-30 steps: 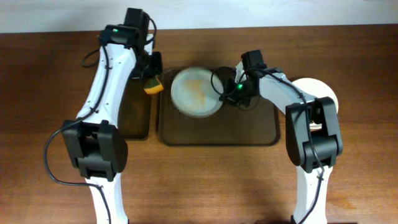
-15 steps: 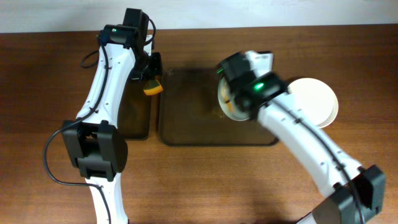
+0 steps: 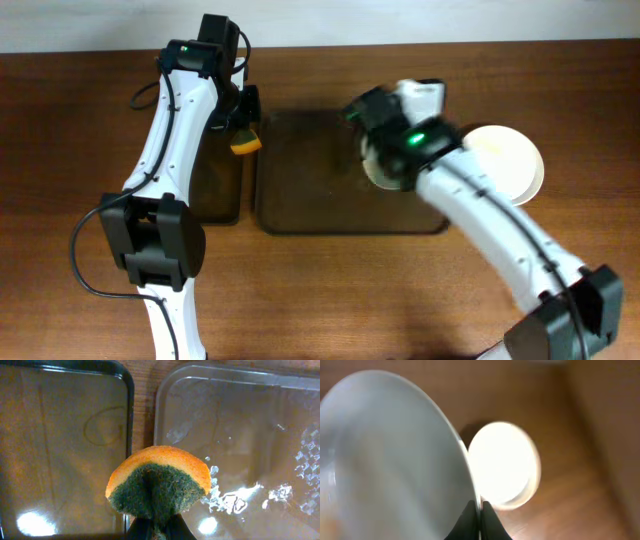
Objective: Clean dirty plates on tray and stack at the side
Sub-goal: 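Lift the last plate with the right gripper and stack it on the pile, then place the sponge back in the black tray with the left gripper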
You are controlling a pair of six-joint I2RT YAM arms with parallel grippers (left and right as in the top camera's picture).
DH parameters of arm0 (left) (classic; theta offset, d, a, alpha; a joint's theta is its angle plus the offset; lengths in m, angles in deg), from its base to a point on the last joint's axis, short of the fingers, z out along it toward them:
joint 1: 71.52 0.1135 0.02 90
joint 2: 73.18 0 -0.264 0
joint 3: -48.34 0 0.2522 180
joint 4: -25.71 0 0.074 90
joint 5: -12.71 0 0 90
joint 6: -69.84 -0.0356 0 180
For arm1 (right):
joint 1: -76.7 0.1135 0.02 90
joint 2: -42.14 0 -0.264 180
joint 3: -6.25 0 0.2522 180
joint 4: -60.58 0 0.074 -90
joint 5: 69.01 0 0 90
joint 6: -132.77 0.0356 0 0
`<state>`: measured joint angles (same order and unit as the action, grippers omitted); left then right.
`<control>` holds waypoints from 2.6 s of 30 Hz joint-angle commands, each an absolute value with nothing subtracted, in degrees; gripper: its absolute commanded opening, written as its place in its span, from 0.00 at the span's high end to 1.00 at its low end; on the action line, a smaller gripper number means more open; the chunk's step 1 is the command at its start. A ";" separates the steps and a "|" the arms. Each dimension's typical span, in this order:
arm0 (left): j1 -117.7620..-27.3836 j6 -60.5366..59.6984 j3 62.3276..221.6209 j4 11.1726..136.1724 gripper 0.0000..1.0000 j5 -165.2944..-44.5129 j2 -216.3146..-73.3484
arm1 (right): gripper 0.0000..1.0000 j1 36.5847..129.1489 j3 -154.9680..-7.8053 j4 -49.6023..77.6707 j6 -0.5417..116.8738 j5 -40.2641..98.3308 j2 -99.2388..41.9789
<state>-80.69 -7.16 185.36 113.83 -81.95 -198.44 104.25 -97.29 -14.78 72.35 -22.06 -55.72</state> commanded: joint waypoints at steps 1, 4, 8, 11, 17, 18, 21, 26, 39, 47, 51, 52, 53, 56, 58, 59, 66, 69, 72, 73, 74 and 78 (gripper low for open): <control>-80.17 -8.08 185.88 113.92 1.00 -81.98 -197.93 | 0.96 89.09 -97.53 -13.82 66.12 8.17 -54.67; -80.08 -8.06 185.88 114.14 1.00 -77.54 -197.93 | 0.96 70.05 -97.09 -14.15 61.79 17.98 -54.69; -79.62 -8.06 185.88 114.08 1.00 -73.34 -197.93 | 0.96 55.16 -90.53 -8.12 61.60 18.03 -55.11; -78.22 -8.30 185.88 113.20 1.00 -70.83 -197.93 | 0.96 51.86 -81.38 3.12 61.01 17.74 -55.70; -75.95 -11.49 185.75 112.63 1.00 -70.78 -198.00 | 0.17 52.69 -80.17 5.74 57.58 29.07 -58.96; -75.95 -11.56 185.05 112.59 1.00 -70.78 -198.00 | 0.14 52.69 -83.65 1.59 57.55 31.43 -58.65; -75.95 -17.28 180.25 109.88 1.00 -70.76 -198.76 | 0.12 56.56 -96.76 -13.65 53.20 35.75 -58.06; -72.93 -17.19 165.16 99.12 0.90 -71.07 -198.96 | 0.11 66.46 -97.64 -15.13 52.61 35.60 -58.08; -72.96 -16.36 190.58 114.36 0.00 -74.72 -183.42 | 0.07 67.71 -108.46 -26.94 48.72 35.78 -35.15; -72.96 -16.36 190.56 114.36 0.00 -74.72 -183.44 | 0.02 67.71 -108.46 -38.30 46.98 31.93 -19.66; -72.96 -16.36 190.56 114.38 0.00 -74.70 -183.44 | 0.02 67.77 -106.84 -33.45 40.02 32.41 -18.85; -72.96 -16.36 190.56 114.36 0.00 -74.72 -183.44 | 0.02 69.02 -102.64 -26.46 38.47 32.34 -15.75; -72.96 -16.36 190.56 114.36 0.00 -74.70 -183.44 | 0.02 71.23 -94.12 -16.36 38.52 31.71 -9.71; -72.96 -16.36 190.56 114.36 0.00 -74.70 -183.44 | 0.02 72.65 -63.02 11.99 38.54 32.34 7.64; -72.96 -16.36 190.56 114.36 0.00 -74.70 -183.44 | 0.02 73.11 -42.43 30.68 38.67 33.07 19.14; -72.96 -16.36 190.56 114.38 0.00 -74.70 -183.44 | 0.02 74.03 -34.30 36.69 38.69 32.43 24.36; -72.96 -16.36 190.56 114.38 0.00 -74.70 -183.44 | 0.02 77.04 -9.05 55.66 38.71 30.60 40.21; -72.96 -16.36 190.56 114.38 0.00 -74.70 -183.44 | 0.02 77.19 -7.83 50.83 38.69 30.66 41.96; -72.96 -16.36 190.56 114.38 0.00 -74.72 -183.44 | 0.02 77.19 -7.83 43.49 38.71 33.22 41.96; -72.96 -16.36 190.56 114.38 0.00 -74.70 -183.44 | 0.02 77.17 -7.83 43.53 38.71 33.22 41.96; -72.96 -16.36 190.56 114.38 0.00 -74.72 -183.44 | 0.02 77.17 -7.83 43.53 38.71 33.22 41.96; -72.96 -16.36 190.56 114.38 0.00 -74.72 -183.44 | 0.02 77.17 -7.83 43.53 38.71 33.22 41.94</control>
<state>-73.00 -16.49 190.56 114.29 -74.30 -183.25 76.60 -8.11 43.71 39.06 32.50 41.48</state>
